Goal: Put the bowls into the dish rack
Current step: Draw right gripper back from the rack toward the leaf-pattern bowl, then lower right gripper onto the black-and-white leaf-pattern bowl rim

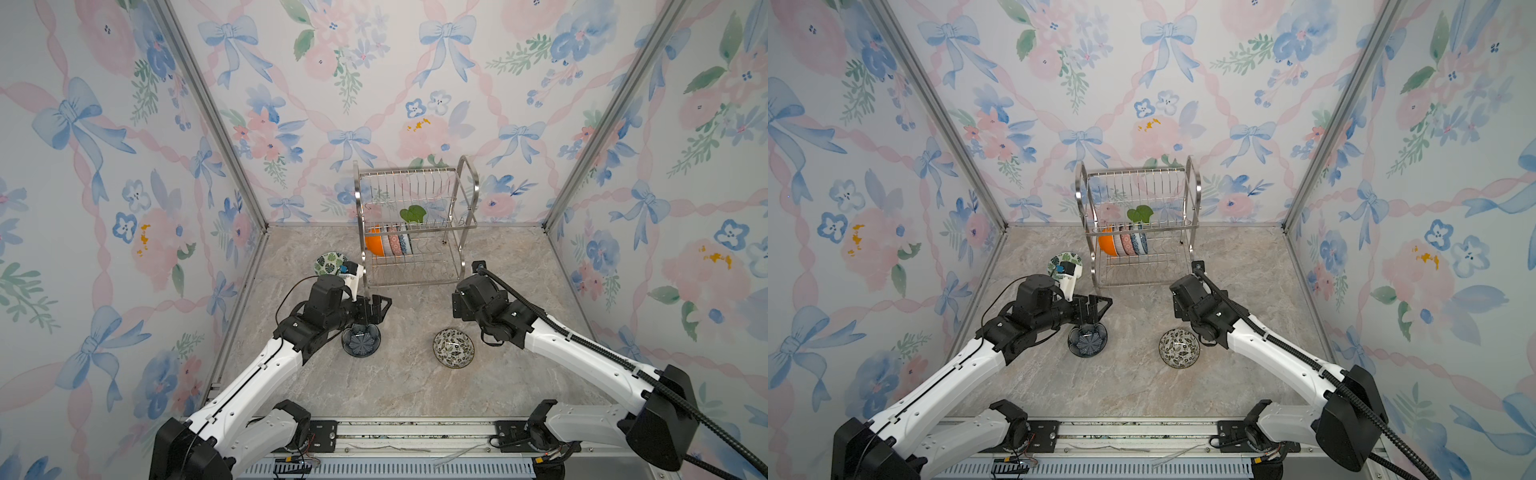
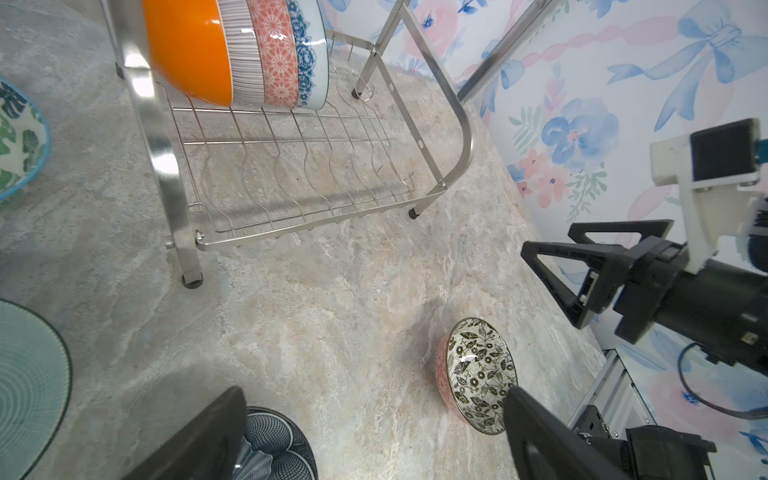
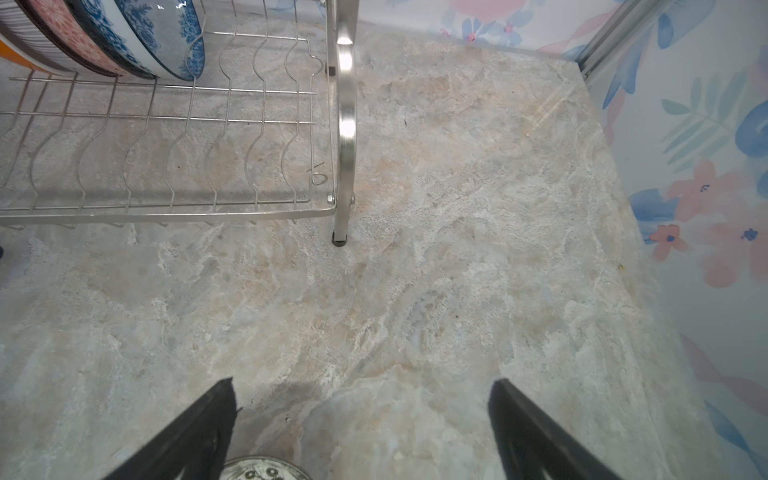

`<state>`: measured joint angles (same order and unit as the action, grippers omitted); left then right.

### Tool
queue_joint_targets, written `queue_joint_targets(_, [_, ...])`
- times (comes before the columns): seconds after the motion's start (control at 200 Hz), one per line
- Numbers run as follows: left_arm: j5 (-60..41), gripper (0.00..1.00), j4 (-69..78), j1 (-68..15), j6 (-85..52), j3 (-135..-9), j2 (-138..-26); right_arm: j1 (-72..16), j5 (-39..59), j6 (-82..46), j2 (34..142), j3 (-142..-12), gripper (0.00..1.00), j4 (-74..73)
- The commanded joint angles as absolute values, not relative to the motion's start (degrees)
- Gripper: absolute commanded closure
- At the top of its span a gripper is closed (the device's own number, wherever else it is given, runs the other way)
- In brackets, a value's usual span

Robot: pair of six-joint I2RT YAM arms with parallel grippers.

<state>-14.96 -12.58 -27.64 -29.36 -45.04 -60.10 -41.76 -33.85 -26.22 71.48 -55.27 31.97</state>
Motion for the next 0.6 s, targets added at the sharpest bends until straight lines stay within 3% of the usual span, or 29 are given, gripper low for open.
queue_joint_targets(0.0, [-16.3,0.02,-13.0,-28.7,-27.1,-47.4,-62.9,-42.4,-31.5,-28.4,68.1,-52.1,0.03,38.7])
queue_joint_targets(0.335, [-16.6,0.02,-5.3,-37.7,-27.3,-44.0,-63.3,-43.1,-21.4,-38.3,65.4,-40.7,0.04,39.0])
queue_joint_targets(0.6, [-15.5,0.02,-1.6,-41.5,-29.1,-42.5,-64.9,-43.4,-17.7,-40.1,70.0,-36.9,0.01,31.3])
